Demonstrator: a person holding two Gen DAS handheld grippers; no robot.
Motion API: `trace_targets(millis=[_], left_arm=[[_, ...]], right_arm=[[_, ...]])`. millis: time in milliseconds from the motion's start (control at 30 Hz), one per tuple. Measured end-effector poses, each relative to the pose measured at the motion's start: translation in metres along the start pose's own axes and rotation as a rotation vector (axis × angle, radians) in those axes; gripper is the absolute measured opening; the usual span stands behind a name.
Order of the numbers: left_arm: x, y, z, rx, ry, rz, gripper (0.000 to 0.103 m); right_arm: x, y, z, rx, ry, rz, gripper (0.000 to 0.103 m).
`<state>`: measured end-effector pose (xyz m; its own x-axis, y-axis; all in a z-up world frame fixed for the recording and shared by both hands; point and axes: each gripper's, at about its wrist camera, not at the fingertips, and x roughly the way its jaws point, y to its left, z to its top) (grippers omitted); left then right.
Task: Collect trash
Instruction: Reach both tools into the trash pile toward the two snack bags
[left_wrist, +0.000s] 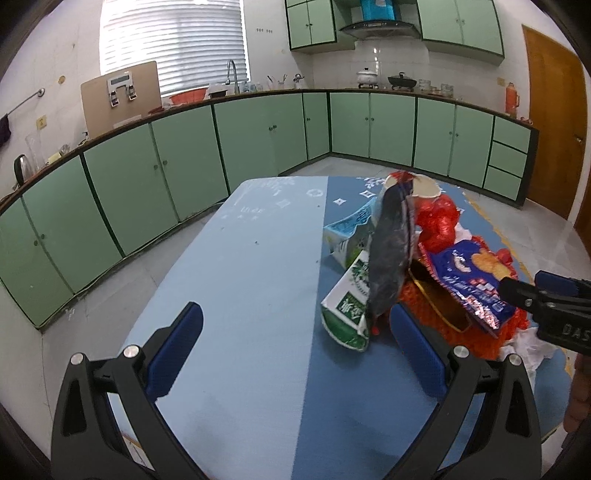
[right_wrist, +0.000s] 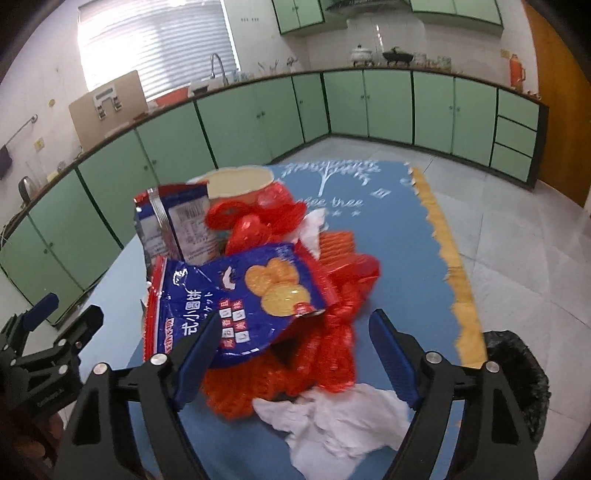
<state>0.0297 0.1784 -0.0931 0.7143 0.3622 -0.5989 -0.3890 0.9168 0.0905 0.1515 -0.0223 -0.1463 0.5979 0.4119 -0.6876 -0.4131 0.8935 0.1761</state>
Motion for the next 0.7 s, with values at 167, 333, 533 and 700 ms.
trace_targets(millis=[167, 333, 533, 700], left_arm=[[0.007, 0.006, -0.004, -0.006, 0.01, 0.0, 0.098], [0.014, 0.012, -0.005, -0.024, 0.022, -0.006, 0.098], [0.019, 0.016, -0.008, -0.037, 0.026, -0.009, 0.098], [0.018, 0.02, -0.007, -0.042, 0.022, -0.006, 0.098]], right_arm=[[0.017, 0.002, 0.002, 0.018, 0.044, 0.011, 0.084], [0.02, 0.01, 0.004, -0.011, 0.043, 0.038, 0.071], [0.02, 0.016, 0.006, -0.046, 0.062, 0.094, 0.006], [0.012, 0.022, 0.005, -0.077, 0.042, 0.109, 0.0]])
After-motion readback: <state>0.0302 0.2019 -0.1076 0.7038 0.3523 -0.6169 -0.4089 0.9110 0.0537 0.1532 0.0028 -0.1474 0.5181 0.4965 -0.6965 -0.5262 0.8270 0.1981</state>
